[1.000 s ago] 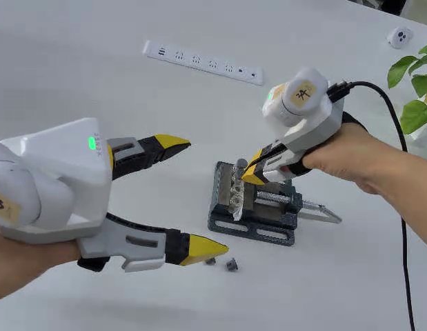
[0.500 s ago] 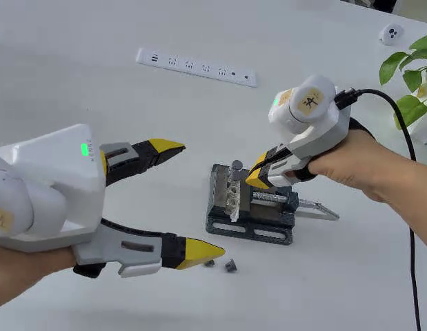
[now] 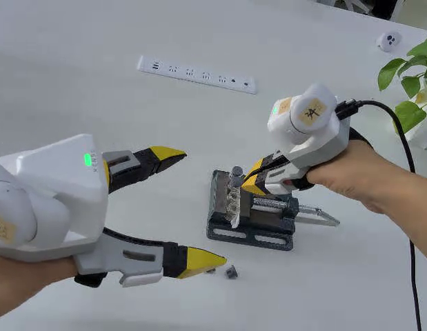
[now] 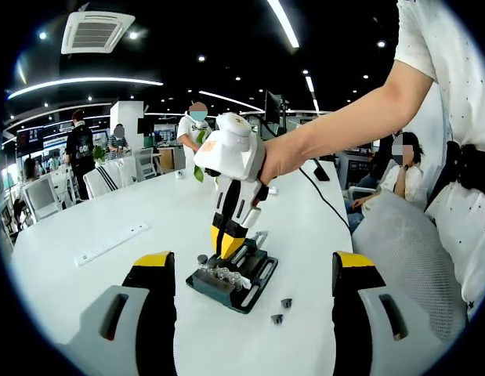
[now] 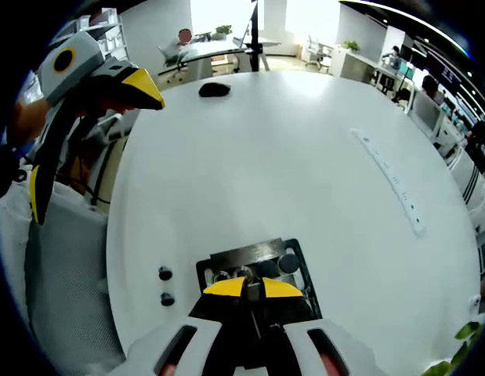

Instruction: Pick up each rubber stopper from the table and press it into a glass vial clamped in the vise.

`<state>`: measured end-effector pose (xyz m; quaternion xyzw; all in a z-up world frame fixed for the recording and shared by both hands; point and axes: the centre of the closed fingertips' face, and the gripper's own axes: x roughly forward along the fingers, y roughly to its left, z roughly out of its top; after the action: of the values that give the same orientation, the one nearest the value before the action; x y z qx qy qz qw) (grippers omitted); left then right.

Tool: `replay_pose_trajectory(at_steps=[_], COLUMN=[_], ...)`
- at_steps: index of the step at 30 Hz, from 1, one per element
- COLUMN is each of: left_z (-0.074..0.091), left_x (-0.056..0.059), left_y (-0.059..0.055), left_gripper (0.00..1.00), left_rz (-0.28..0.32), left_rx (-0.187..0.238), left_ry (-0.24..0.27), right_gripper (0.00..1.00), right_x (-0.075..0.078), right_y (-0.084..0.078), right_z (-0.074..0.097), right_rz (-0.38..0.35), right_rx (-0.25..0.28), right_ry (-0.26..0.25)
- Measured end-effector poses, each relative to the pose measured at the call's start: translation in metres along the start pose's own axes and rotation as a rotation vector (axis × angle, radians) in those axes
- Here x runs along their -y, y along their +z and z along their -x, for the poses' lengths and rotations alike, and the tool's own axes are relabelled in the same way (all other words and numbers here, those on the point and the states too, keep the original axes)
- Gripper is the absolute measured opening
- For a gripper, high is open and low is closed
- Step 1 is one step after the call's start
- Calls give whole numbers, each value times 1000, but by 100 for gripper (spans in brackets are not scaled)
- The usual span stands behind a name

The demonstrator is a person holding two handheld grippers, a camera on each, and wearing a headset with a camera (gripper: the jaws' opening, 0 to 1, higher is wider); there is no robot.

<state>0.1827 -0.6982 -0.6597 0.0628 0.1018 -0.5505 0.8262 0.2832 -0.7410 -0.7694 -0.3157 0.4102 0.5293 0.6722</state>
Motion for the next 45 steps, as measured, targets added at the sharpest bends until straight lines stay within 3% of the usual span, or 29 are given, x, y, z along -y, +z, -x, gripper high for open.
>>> replay_pose_trajectory(at_steps=[10, 19, 37, 45], left_z=[3, 3, 3, 4], left_x=[0, 0, 0, 2], left_y=[-1, -5, -12, -15], left_gripper=[83, 86, 97, 99], left_rz=[-6, -7, -6, -5], left_rx=[-10, -31, -71, -83], left_ry=[1, -3, -17, -24], right_gripper=[19, 30, 52, 60], right_x=[6, 3, -16, -33], right_y=[-3, -5, -20, -31], right_z=[12, 27, 49, 55], right_rz=[0, -29, -66, -69], right_rx=[38, 98, 249, 323], right_ry=[-42, -46, -46, -27])
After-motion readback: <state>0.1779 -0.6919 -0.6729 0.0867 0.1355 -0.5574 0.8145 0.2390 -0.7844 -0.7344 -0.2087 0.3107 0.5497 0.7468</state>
